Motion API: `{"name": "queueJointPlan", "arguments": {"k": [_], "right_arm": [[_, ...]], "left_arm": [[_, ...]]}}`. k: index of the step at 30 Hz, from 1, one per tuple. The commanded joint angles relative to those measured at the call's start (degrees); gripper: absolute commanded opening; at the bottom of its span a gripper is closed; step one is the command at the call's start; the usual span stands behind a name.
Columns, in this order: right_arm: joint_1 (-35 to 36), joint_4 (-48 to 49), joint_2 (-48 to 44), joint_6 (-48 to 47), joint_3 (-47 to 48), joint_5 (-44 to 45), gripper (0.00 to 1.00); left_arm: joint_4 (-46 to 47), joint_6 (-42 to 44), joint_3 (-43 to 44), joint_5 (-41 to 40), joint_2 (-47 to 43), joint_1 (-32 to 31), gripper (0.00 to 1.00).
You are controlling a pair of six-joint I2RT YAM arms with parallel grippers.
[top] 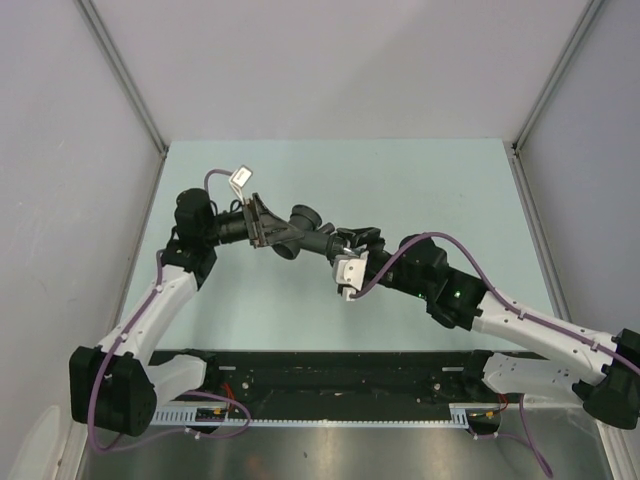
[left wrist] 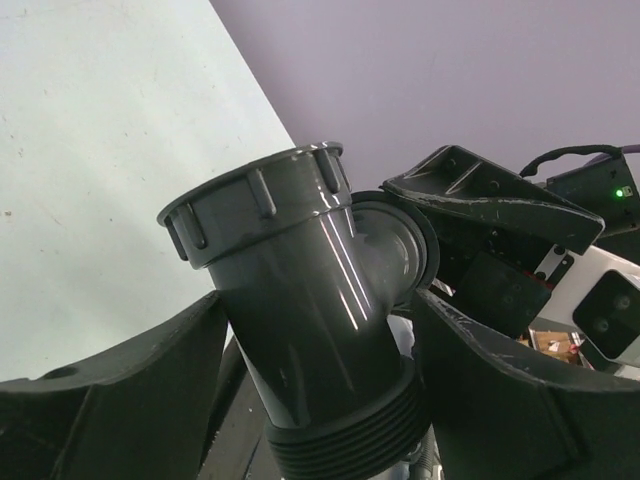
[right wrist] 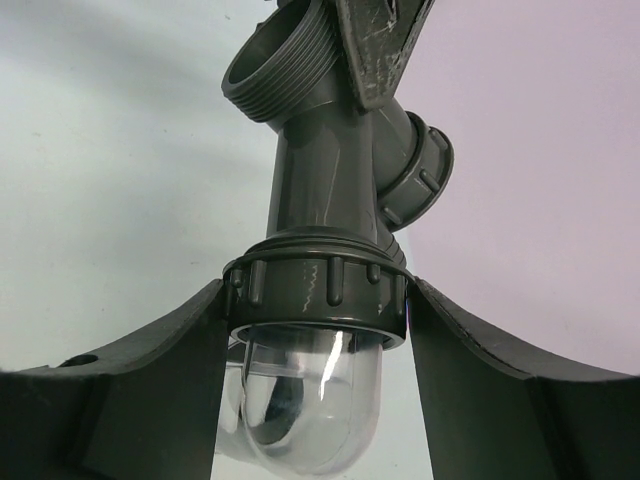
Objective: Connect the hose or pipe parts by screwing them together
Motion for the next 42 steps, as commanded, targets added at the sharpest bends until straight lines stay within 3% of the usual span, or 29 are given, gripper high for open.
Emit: {"name": "queueJointPlan", "arguments": {"k": [1, 5, 12, 16, 17, 21, 26, 27, 28, 30, 31, 34, 36, 39, 42], "right_arm": [[-0.15, 6.02, -0.1, 2.65, 1.17, -1.6, 0.0], [-2.87, 6.19, -0.01, 8.01, 1.17, -5.56, 0.0], [-11.04, 9.18, -1.59, 27.17, 1.17, -18.91, 0.0], [-14.91, 10.67, -1.07, 36.04, 1.17, -28.12, 0.0], [-16.39, 11.02, -0.63, 39.36, 1.17, -29.72, 0.0], [-19.31, 12.69, -0.27, 45.36, 1.17, -36.66, 0.0], [-21.16, 12.53, 0.08, 48.99, 1.17, -40.46, 0.0], [-20.98, 10.35, -0.09, 46.45, 1.17, -39.59, 0.0], [-20.89, 9.45, -0.27, 45.3, 1.17, -38.97, 0.0], [-20.37, 6.9, -1.41, 40.92, 1.17, -36.17, 0.0], [-20.28, 6.2, -1.85, 39.5, 1.17, -35.02, 0.0], [-20.19, 4.61, -3.61, 34.4, 1.17, -31.15, 0.0], [-19.66, 2.42, -4.14, 30.63, 1.17, -26.43, 0.0], [-17.65, -1.18, -3.62, 20.78, 1.17, -19.21, 0.0], [-15.01, -1.19, -2.65, 16.29, 1.17, -11.57, 0.0]], "left_arm": [[3.66, -1.07, -0.56, 3.75, 0.17, -1.24, 0.74], [5.94, 0.33, -0.91, 2.35, -0.79, -1.41, 0.47], [17.28, 11.31, -8.9, -7.75, -10.89, -3.08, 0.24], [17.99, 24.39, -9.79, -8.64, -12.57, -7.56, 0.13], [18.34, 26.6, -10.05, -8.9, -12.92, -9.57, 0.03], [19.04, 37.4, -13.73, -14.95, -16.26, -14.06, 0.0], [20.01, 38.93, -16.29, -23.48, -18.29, -16.79, 0.01], [20.01, 36.92, -16.29, -25.93, -18.2, -16.79, 0.05], [20.01, 35.51, -16.12, -27.52, -18.29, -16.71, 0.27], [18.96, 30.26, -15.07, -30.25, -18.46, -16.18, 0.51], [17.56, 28.57, -14.54, -30.43, -18.38, -15.14, 0.7], [13.44, 22.33, -11.56, -29.38, -18.29, -13.37, 0.85], [10.79, 18.12, -9.54, -29.29, -18.99, -12.32, 0.88], [-3.65, 14.15, -3.31, -30.61, -18.65, -10.22, 0.87], [-7.85, 12.39, -0.21, -30.35, -19.51, -8.98, 0.88]]}}
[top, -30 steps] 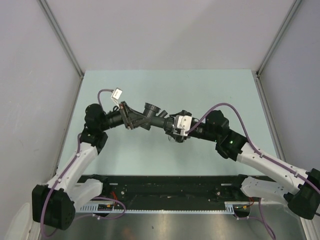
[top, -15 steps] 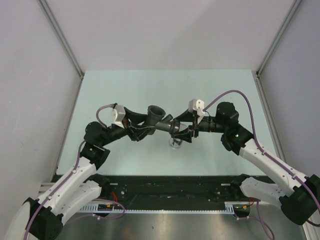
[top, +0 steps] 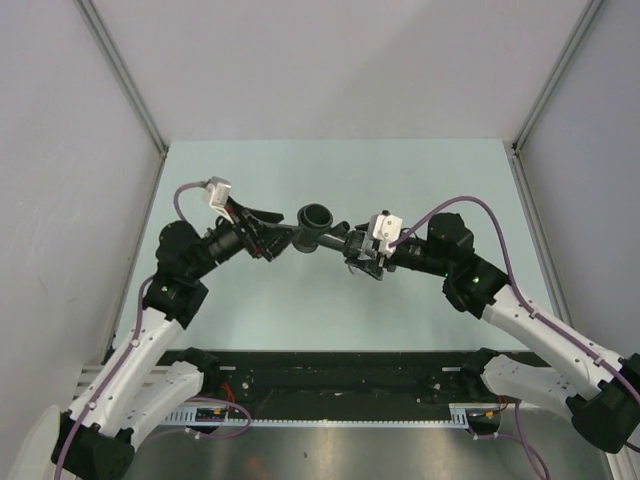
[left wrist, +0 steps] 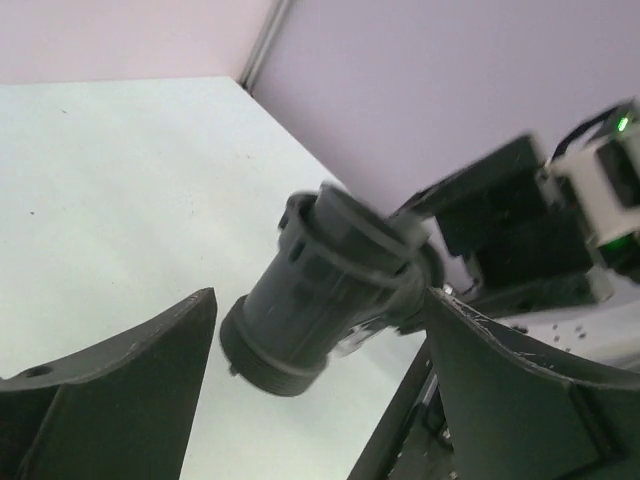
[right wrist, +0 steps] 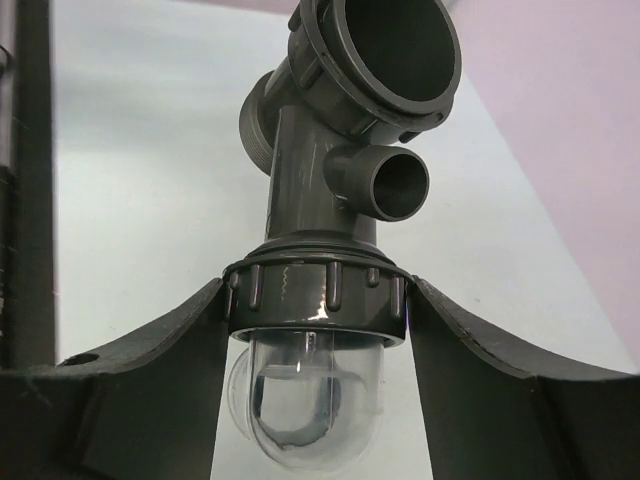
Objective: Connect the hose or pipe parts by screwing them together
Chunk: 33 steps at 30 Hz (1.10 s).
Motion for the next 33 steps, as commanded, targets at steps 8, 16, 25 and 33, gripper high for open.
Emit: {"name": "queueJointPlan", "arguments": {"k": [8, 16, 25, 33], "right_arm": [[11.95, 3.33, 2.88, -19.64, 1.59, 26.46, 0.0], [18.74, 4.12, 4.46, -25.11, 1.59, 35.79, 0.0], [22.61, 6.66, 6.3, -25.55, 1.59, 39.66, 0.0], [21.39, 7.81, 8.06, -20.2, 2.9, 39.32, 0.0]], "left_arm": [[-11.81, -4.74, 6.76, -4.13, -3.21, 1.85, 0.88], [-15.16, -1.92, 7.82, -5.8, 0.92, 1.76, 0.88], [-15.69, -1.65, 7.38, -3.26, 5.67, 1.67, 0.69], [-15.51, 2.56, 4.92, -4.75, 5.06, 1.67, 0.26]]}}
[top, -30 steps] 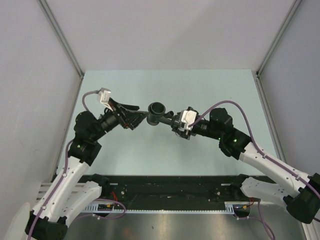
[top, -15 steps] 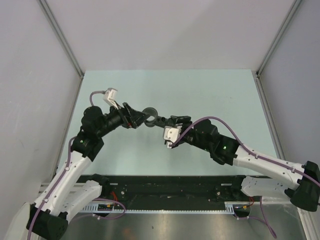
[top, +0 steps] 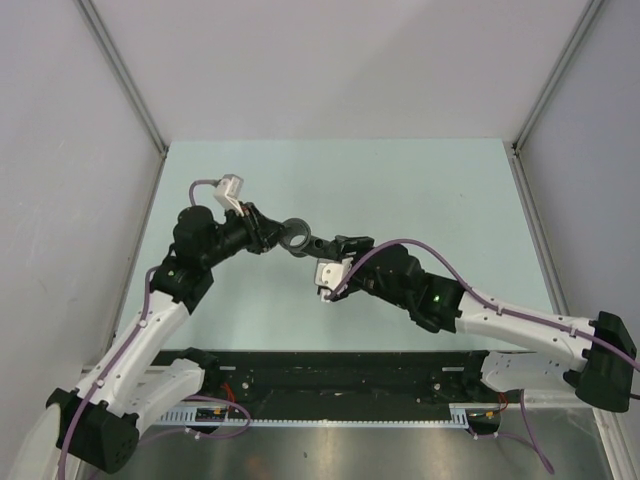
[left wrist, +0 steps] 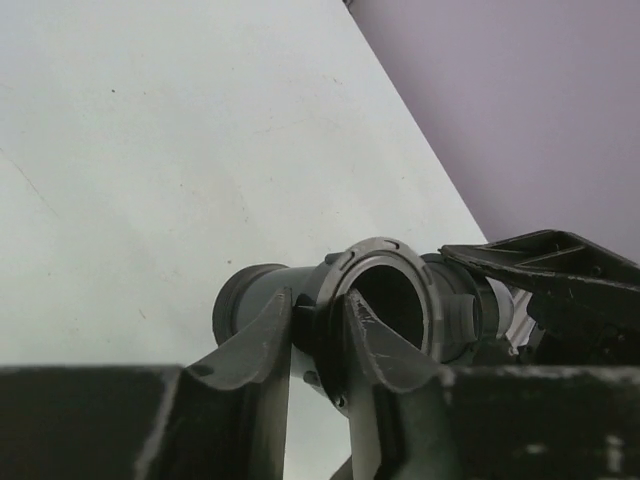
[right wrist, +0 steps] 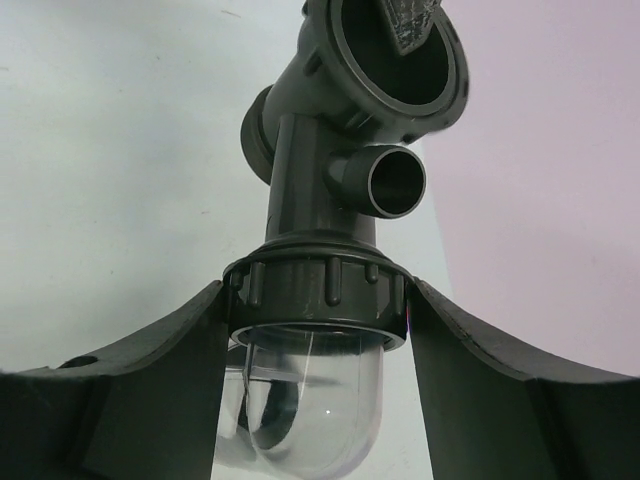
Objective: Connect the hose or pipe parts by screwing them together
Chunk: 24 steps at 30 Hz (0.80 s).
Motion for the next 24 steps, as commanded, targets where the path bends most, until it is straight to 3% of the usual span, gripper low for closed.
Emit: {"name": "queueJointPlan", "arguments": {"k": [1, 3, 4, 5, 6, 7, 11, 17, 24], "right_arm": [[-3.18, 6.74, -0.66, 5.38, 3.08, -1.26, 0.0], [-5.65, 6.39, -1.1, 11.35, 3.52, -5.22, 0.0], [-7.14, 6.39, -1.71, 13.55, 3.61, -11.42, 0.0], [-11.5, 6.21, -2.06, 18.96, 3.61, -15.83, 0.0], [-13.46, 6.3, -2.33, 21.37, 3.61, -19.79, 0.0], [-15.66, 6.65, -2.5, 24.09, 3.69, -26.88, 0.0], [-21.29, 7.71, -2.77, 30.61, 3.61, -35.2, 0.0], [-27.54, 10.69, -1.98, 42.47, 3.61, -44.78, 0.0], [-32.11, 9.02, 2.68, 50.99, 5.98, -47.69, 0.0]], "left_arm": [[0.46, 4.29, -0.78, 0.98, -2.0, -0.03, 0.24], [2.13, 6.05, -1.22, 1.68, -2.44, -0.12, 0.17], [3.61, 7.11, -2.7, 2.38, -3.4, -0.12, 0.14], [9.81, 7.2, -4.28, 4.39, -4.1, -0.03, 0.04], [13.52, 6.86, -6.13, 5.1, -5.07, -0.03, 0.0], [21.48, 5.2, -10.24, 5.72, -7.08, -0.12, 0.0], [30.59, 4.3, -15.2, 5.37, -8.86, -0.47, 0.0], [36.04, 8.34, -18.18, 4.76, -8.33, -2.31, 0.0], [41.07, 14.23, -21.79, 0.02, -10.88, -5.22, 0.0]]}}
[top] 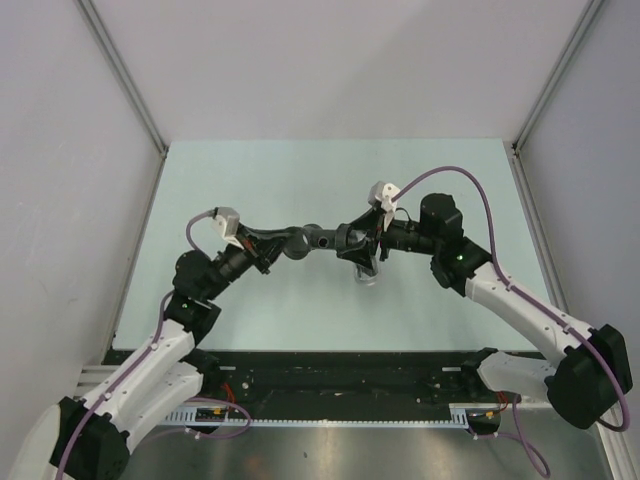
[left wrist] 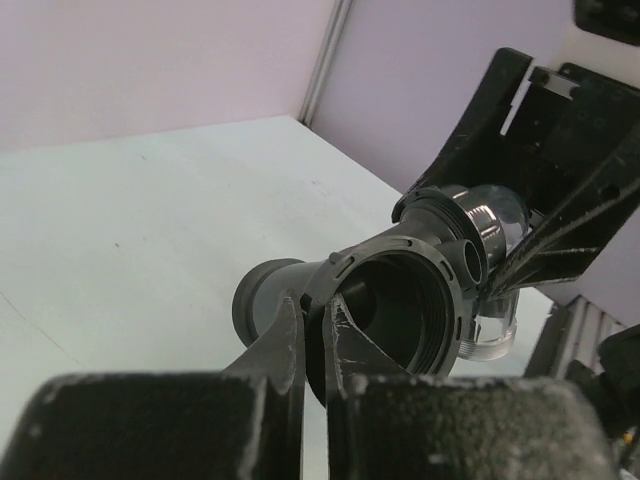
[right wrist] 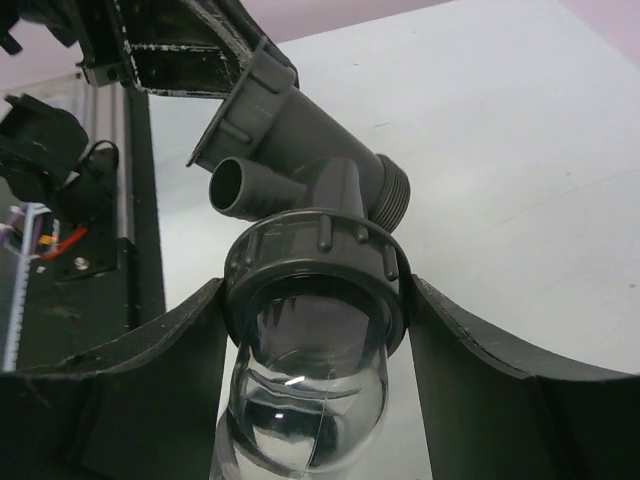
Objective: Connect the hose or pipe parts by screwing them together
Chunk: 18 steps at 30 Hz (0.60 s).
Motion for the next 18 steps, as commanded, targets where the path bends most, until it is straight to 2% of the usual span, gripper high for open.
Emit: {"name": "queueJointPlan", "arguments": {"k": [1, 4, 5, 6, 7, 9, 10, 12, 14, 15, 17, 18], "right_arm": [[-4.33, 3.23, 1.7, 9.74, 4.34, -2.73, 0.0], [-4.42, 3.41, 1.52, 8.88, 4.34, -3.53, 0.0], [-3.99, 2.8, 1.0, 8.0, 4.34, -3.36, 0.0], [-3.46, 0.79, 0.39, 2.07, 4.34, -1.36, 0.0], [-2.93, -0.27, -0.23, -0.68, 4.17, 0.32, 0.0], [-2.23, -2.73, -2.25, -7.87, 4.08, 3.83, 0.0], [-2.31, -3.52, -2.87, -10.09, 3.99, 4.46, 0.0], [-2.14, -5.2, -4.45, -17.45, 3.81, 6.3, 0.0], [-1.88, -6.25, -5.76, -22.57, 3.11, 6.92, 0.0], [-1.0, -6.08, -6.47, -25.03, 2.24, 6.93, 0.0], [0.58, -1.29, -8.83, -32.86, -2.39, 7.36, 0.0], [2.5, 0.84, -11.2, -35.14, -3.99, 7.97, 0.0]], "left_arm": [[7.41, 8.72, -1.9, 0.69, -3.51, -2.05, 0.0], [7.41, 7.69, -2.26, -1.42, -5.09, -2.32, 0.02], [7.41, 6.55, -2.17, -2.55, -5.45, -2.4, 0.12], [7.15, 4.28, -1.99, -2.74, -5.97, -2.4, 0.26], [5.41, 3.3, -1.21, -2.74, -6.33, -2.23, 0.5], [1.11, 0.4, 0.2, -3.79, -7.82, -2.23, 0.65], [-4.31, -0.22, 2.21, -4.32, -8.17, -2.14, 0.69], [-10.14, -0.75, 5.11, -3.01, -8.27, -1.88, 0.72], [-19.8, -1.19, 11.25, -1.78, -7.13, -1.26, 0.76], [-26.19, -1.28, 13.89, 0.75, -4.77, -0.91, 0.77], [-30.27, -2.51, 20.05, 4.88, -2.3, 1.1, 0.8], [-31.42, -4.95, 21.46, 10.73, -0.29, 2.24, 0.82]]}}
